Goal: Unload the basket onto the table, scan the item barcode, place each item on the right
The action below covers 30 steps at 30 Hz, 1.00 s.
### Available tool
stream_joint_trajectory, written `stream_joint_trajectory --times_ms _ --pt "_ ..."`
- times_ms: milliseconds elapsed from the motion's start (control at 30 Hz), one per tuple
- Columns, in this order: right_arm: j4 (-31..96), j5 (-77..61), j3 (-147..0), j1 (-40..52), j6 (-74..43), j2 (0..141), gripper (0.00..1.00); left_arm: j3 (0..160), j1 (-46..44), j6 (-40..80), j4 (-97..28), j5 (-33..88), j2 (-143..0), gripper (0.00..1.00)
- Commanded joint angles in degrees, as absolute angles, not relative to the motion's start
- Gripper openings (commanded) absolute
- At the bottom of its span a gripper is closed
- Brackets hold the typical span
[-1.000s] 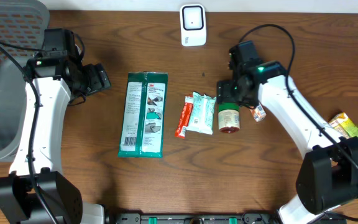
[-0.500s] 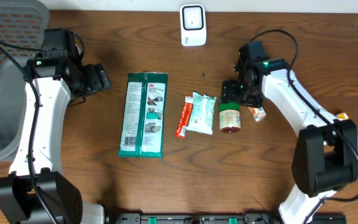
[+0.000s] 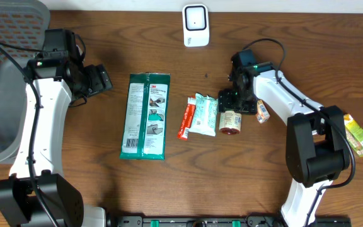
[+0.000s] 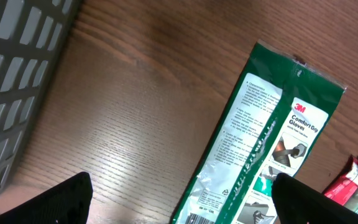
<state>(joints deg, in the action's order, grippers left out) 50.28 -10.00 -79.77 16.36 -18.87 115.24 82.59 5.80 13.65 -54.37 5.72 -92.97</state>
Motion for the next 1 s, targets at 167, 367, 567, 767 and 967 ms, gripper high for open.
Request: stream_joint_trajectory --times_ms 167,367,567,767,967 --pt "50.1 -10.4 -80.7 16.9 -18.2 115.4 0.71 82.7 6.1 13.3 -54.5 5.8 -93.2 0.92" --pt "50.1 -10.4 -80.7 16.9 -18.2 115.4 0.71 82.7 6.1 13.3 -54.6 5.8 -93.2 0.92" --pt "49.9 -10.4 -80.7 16.9 -18.2 115.4 0.71 82.7 6.1 13.3 -54.6 5.8 -93.2 0.92" --pt "49.7 -10.9 -80.7 16.9 -18.2 115.4 0.85 82.7 6.1 13.3 -54.6 5.8 -93.2 0.92" --pt "49.7 -10.9 -80.7 16.9 -18.2 115.4 0.85 82.7 6.1 13.3 -54.6 5.8 -93.2 0.92"
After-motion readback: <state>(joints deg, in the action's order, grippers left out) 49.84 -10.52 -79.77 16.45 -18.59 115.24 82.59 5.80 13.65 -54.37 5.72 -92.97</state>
